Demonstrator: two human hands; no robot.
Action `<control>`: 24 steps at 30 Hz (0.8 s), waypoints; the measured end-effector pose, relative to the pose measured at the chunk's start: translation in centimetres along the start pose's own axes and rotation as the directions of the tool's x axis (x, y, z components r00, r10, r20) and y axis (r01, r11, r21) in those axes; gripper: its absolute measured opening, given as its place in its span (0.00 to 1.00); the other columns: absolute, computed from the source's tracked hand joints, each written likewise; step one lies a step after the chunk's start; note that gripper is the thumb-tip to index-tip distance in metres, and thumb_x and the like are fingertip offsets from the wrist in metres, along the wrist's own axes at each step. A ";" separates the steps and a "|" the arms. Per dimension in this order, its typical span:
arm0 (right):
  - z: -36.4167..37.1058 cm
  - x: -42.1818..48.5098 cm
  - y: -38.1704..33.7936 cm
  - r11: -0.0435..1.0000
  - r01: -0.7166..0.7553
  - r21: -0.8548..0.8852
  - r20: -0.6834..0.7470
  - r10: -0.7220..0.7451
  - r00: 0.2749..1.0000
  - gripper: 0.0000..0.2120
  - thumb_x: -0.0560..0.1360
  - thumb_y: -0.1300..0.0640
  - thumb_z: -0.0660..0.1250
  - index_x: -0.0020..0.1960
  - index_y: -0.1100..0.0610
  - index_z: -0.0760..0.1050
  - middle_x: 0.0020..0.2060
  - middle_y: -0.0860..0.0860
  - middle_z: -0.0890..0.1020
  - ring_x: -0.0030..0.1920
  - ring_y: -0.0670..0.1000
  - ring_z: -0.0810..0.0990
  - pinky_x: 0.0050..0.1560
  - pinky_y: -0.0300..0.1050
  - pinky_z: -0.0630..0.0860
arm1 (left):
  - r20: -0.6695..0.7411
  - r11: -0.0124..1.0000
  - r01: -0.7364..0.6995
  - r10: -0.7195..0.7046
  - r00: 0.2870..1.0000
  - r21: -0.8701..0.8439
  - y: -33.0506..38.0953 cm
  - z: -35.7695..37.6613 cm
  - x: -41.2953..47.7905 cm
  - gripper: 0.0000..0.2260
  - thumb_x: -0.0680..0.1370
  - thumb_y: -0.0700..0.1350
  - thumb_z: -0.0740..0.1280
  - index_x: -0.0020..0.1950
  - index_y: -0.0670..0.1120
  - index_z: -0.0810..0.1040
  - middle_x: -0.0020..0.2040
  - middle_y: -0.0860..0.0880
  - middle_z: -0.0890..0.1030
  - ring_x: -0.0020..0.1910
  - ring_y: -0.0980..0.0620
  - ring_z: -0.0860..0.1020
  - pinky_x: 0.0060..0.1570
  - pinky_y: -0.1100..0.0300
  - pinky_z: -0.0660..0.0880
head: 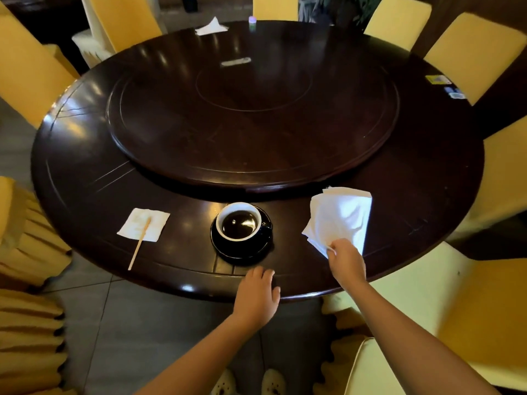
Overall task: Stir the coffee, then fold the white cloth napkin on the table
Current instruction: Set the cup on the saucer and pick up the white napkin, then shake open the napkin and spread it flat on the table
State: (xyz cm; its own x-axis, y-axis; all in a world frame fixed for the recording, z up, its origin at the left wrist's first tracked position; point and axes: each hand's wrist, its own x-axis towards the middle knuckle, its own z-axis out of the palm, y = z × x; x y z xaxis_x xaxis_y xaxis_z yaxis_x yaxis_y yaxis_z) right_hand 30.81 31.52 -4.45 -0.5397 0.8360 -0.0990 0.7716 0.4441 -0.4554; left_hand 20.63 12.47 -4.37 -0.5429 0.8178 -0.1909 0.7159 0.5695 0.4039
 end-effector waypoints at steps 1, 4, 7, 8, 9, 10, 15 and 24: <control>-1.1 -0.5 0.7 0.993 -0.039 0.110 -0.002 0.040 0.999 0.09 0.79 0.58 0.59 0.41 0.57 0.70 0.38 0.52 0.75 0.37 0.53 0.73 0.38 0.43 0.67 | 0.036 0.997 -0.019 0.021 0.999 -0.074 1.6 -0.1 0.8 0.20 0.79 0.50 0.59 0.70 0.45 0.66 0.65 0.47 0.71 0.65 0.50 0.68 0.63 0.58 0.66; -2.6 -1.4 -0.3 0.972 0.014 0.236 0.004 -0.015 1.000 0.08 0.79 0.58 0.58 0.46 0.60 0.74 0.42 0.56 0.78 0.41 0.54 0.75 0.41 0.42 0.67 | 0.155 0.920 0.111 -0.056 0.986 -0.376 4.2 -1.1 3.1 0.17 0.79 0.47 0.61 0.66 0.44 0.71 0.60 0.46 0.78 0.60 0.49 0.75 0.60 0.58 0.70; -3.9 -2.8 -1.5 0.965 0.046 0.259 -0.034 -0.038 0.999 0.09 0.79 0.58 0.58 0.52 0.61 0.74 0.46 0.56 0.79 0.44 0.54 0.76 0.42 0.41 0.66 | 0.179 0.804 0.162 -0.070 0.981 -0.573 6.7 -2.2 4.7 0.17 0.79 0.43 0.61 0.67 0.45 0.69 0.57 0.46 0.79 0.56 0.47 0.77 0.59 0.54 0.73; -4.1 -3.2 -2.1 0.965 0.072 0.252 -0.042 -0.064 0.997 0.09 0.79 0.57 0.58 0.53 0.60 0.74 0.46 0.54 0.79 0.45 0.53 0.77 0.42 0.40 0.67 | 0.134 0.814 0.117 -0.049 0.990 -0.569 7.1 -2.6 5.0 0.18 0.79 0.42 0.61 0.68 0.46 0.68 0.58 0.47 0.78 0.56 0.49 0.77 0.56 0.58 0.74; -4.5 -3.5 -2.5 0.965 0.102 0.241 -0.048 -0.093 0.995 0.09 0.79 0.56 0.58 0.53 0.59 0.74 0.47 0.53 0.79 0.45 0.51 0.77 0.42 0.39 0.67 | 0.064 0.835 0.056 -0.025 0.998 -0.547 7.6 -3.1 5.3 0.19 0.78 0.41 0.61 0.69 0.48 0.67 0.59 0.49 0.77 0.55 0.51 0.77 0.53 0.62 0.73; -5.0 -3.7 -2.9 0.962 0.142 0.232 -0.056 -0.132 0.990 0.08 0.79 0.55 0.59 0.53 0.58 0.73 0.47 0.52 0.78 0.44 0.50 0.77 0.41 0.37 0.68 | -0.014 0.855 -0.017 0.012 1.000 -0.519 8.0 -3.8 5.7 0.19 0.78 0.41 0.62 0.69 0.49 0.67 0.59 0.50 0.75 0.53 0.53 0.77 0.49 0.65 0.71; -9.1 -2.8 -4.2 0.939 0.293 0.179 -0.128 -0.273 0.954 0.08 0.77 0.58 0.61 0.56 0.57 0.73 0.52 0.52 0.77 0.44 0.51 0.77 0.37 0.36 0.69 | -0.218 0.861 -0.279 0.201 0.955 -0.426 10.0 -5.9 8.3 0.10 0.76 0.41 0.66 0.57 0.48 0.78 0.52 0.50 0.75 0.50 0.54 0.76 0.49 0.66 0.72; -18.1 0.2 -4.7 0.890 0.418 0.183 -0.415 -0.316 0.853 0.03 0.75 0.62 0.64 0.48 0.59 0.75 0.42 0.49 0.78 0.41 0.48 0.75 0.38 0.34 0.68 | -0.380 0.835 -0.451 0.324 0.866 -0.315 15.4 -12.8 11.3 0.09 0.79 0.46 0.62 0.47 0.41 0.78 0.45 0.51 0.73 0.41 0.55 0.72 0.38 0.67 0.67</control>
State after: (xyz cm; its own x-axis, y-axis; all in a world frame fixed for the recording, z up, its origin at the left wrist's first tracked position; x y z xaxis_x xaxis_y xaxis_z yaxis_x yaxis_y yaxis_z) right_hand 33.18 35.44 13.65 -0.5643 0.7066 0.4269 0.3991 0.6861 -0.6082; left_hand 19.86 29.44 11.15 -0.4048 0.8617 0.3058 0.7042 0.0805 0.7055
